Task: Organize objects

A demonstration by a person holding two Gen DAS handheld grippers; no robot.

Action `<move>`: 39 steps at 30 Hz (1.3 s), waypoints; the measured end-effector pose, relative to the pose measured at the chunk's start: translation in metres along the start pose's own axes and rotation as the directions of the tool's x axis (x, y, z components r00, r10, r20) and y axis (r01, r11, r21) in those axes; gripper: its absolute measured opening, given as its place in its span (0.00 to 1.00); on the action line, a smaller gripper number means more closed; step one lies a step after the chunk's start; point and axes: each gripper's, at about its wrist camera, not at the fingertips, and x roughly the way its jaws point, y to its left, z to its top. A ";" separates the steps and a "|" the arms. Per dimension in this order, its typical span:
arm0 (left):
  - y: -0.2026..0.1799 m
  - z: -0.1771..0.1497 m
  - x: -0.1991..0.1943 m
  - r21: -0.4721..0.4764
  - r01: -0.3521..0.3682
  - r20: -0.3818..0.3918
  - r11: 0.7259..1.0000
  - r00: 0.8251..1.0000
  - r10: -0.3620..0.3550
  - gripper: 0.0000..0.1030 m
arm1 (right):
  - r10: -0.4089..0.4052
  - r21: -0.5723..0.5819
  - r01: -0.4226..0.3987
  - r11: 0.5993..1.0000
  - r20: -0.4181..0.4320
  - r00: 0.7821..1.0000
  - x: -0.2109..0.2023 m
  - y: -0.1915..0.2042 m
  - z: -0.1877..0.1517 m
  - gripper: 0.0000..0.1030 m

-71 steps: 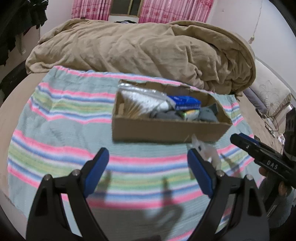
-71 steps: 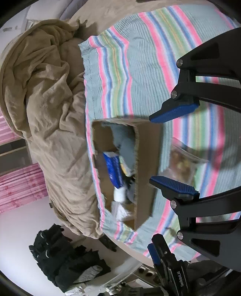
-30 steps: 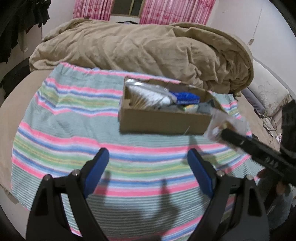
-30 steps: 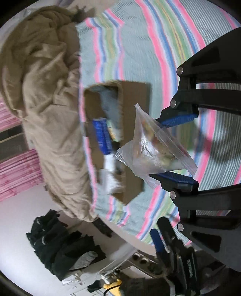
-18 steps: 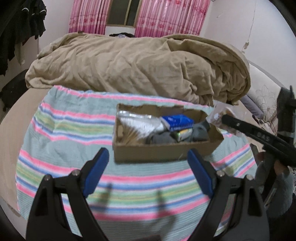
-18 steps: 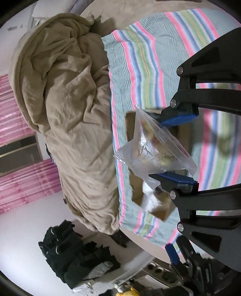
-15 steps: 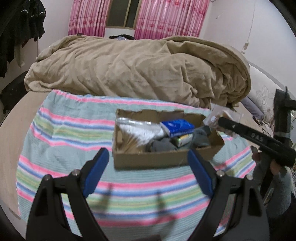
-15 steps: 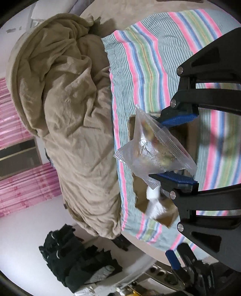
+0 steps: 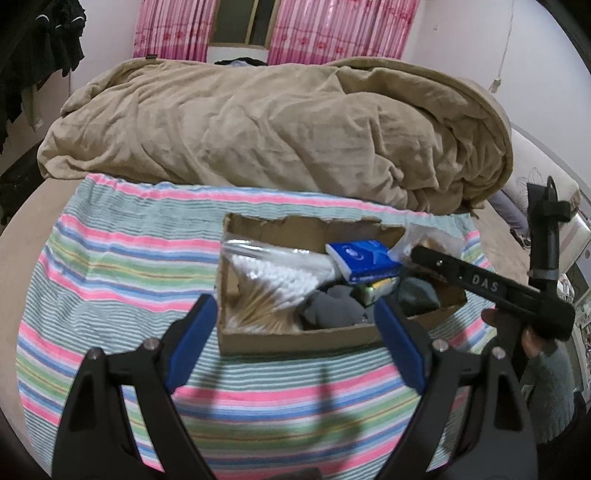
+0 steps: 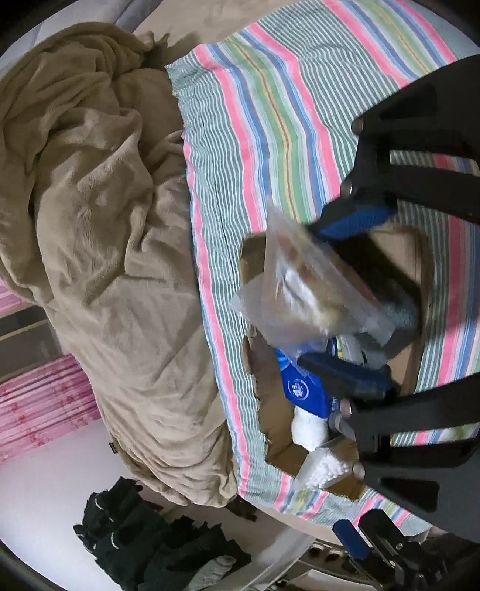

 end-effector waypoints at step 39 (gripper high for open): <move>-0.006 -0.061 -0.131 -0.001 -0.005 0.072 1.000 0.997 0.005 0.93 | -0.038 -0.132 0.052 0.990 0.103 0.994 -0.153 0.063 -0.075 0.75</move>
